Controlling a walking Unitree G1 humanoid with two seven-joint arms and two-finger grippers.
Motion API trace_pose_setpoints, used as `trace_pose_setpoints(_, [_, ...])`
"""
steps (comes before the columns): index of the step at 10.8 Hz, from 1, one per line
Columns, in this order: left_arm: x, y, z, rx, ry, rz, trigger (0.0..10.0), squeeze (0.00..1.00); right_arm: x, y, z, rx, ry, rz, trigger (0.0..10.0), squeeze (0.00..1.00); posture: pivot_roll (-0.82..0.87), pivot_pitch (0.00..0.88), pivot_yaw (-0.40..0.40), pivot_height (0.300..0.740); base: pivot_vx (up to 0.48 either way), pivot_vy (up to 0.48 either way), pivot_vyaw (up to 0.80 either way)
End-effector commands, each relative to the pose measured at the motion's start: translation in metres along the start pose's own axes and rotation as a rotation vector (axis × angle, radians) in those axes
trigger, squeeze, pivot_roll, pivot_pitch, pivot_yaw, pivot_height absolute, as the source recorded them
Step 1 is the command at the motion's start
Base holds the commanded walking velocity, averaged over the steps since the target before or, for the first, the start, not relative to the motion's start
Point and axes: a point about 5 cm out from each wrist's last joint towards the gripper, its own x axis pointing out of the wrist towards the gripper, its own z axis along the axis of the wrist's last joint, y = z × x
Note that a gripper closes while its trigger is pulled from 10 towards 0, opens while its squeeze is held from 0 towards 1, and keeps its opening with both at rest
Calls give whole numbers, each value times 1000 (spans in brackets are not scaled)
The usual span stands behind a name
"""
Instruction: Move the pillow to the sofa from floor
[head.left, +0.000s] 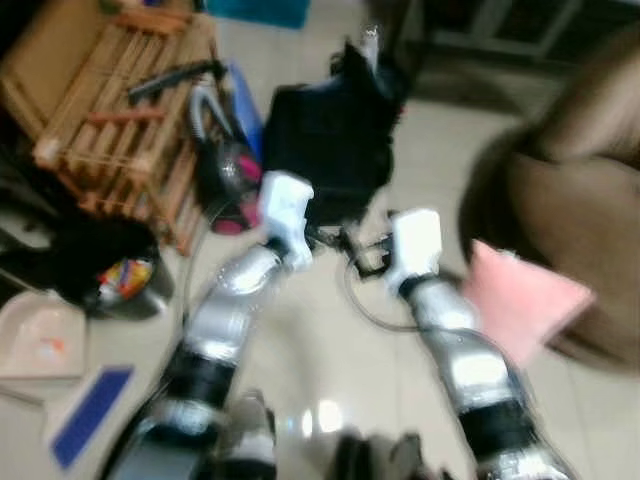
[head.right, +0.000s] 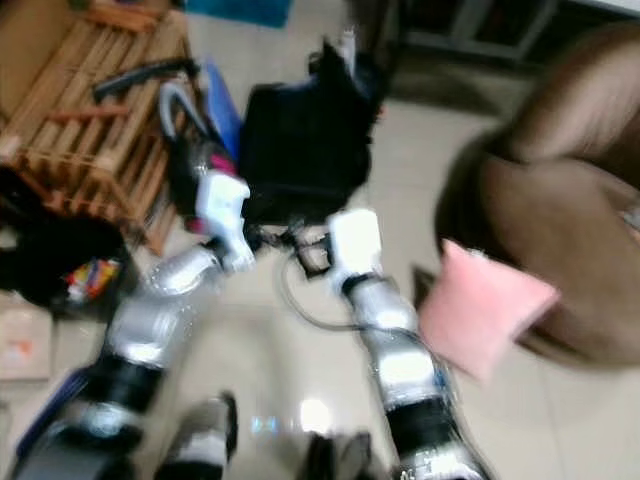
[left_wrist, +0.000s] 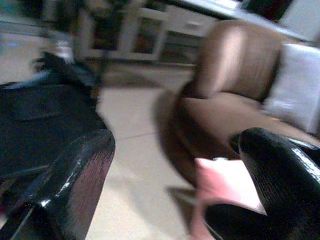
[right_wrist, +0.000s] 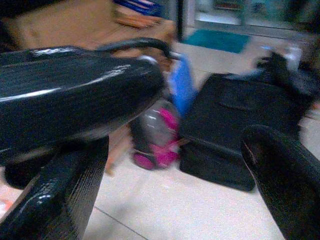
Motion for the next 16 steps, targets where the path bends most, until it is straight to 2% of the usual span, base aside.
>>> trace_pose_setpoints(1, [3,-9,-6,-5,27,-18,10000,0,-4,-4,3,-14,-22,4,10000,0,127,264,-93,740,480,0,0])
trace_pose_setpoints(4, [3,-7,-8,40,50,-2,10000,0,-4,-2,2,-11,-22,18,10000,0,128,268,-89,740,480,0,0])
trace_pose_setpoints(6, [4,-4,-11,28,67,18,10000,0,-4,-1,2,-13,-22,22,10000,0,126,267,-89,740,480,0,0])
trace_pose_setpoints(15, [4,-3,-13,80,86,26,10000,0,-3,-5,-1,-26,-8,9,10000,0,131,260,-88,740,480,0,0])
trace_pose_setpoints(16, [3,-2,-15,123,107,37,10000,0,-3,-7,-4,11,17,-17,10000,0,130,258,-89,736,0,0,0])
